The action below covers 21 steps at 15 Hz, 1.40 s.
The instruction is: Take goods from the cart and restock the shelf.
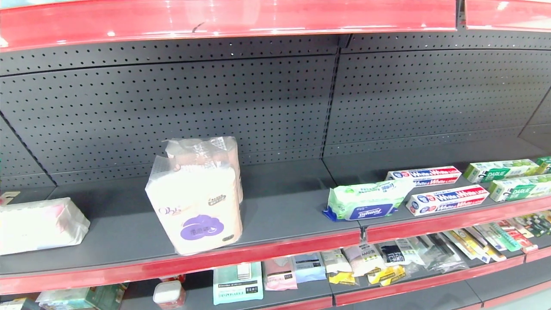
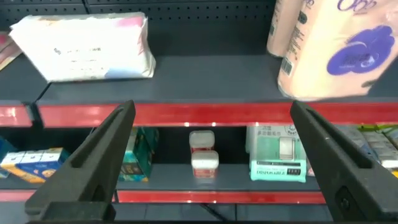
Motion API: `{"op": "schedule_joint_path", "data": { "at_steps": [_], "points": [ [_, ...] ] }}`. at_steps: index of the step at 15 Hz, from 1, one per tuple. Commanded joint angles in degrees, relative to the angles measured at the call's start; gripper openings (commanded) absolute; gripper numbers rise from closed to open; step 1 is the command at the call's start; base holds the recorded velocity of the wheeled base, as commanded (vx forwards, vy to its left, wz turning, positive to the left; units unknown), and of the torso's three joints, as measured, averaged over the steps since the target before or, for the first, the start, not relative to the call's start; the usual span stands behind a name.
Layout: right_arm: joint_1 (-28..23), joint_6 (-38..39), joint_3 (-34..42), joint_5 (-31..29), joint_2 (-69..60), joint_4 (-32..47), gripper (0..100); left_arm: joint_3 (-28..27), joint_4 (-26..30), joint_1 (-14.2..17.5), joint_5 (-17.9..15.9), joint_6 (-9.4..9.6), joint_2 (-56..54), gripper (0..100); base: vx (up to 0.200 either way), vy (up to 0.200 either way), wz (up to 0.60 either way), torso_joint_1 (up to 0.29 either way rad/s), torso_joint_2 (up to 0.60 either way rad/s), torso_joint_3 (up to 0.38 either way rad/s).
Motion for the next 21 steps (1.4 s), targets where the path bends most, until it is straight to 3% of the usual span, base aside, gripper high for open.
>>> {"op": "schedule_joint_path", "data": {
  "at_steps": [1,4,14,21],
  "points": [
    [0.1,0.0,0.0,0.0,0.1,0.0,100,0.0,0.0,0.0,0.0,0.02,0.3,100,0.000,0.000,0.00,0.000,0.00,0.000],
    [0.0,0.0,0.0,0.0,0.1,0.0,100,0.0,0.1,0.0,0.0,0.02,0.3,100,0.000,0.000,0.00,0.000,0.00,0.000],
    [0.0,0.0,0.0,0.1,0.1,0.0,100,0.0,0.1,0.0,-0.1,0.02,0.3,100,0.000,0.000,0.60,0.006,0.01,0.004],
    [0.1,0.1,0.0,0.3,0.1,0.0,100,0.0,0.1,0.0,0.0,-0.07,0.3,100,0.000,0.000,0.00,0.000,0.00,0.000]
  ]
}}
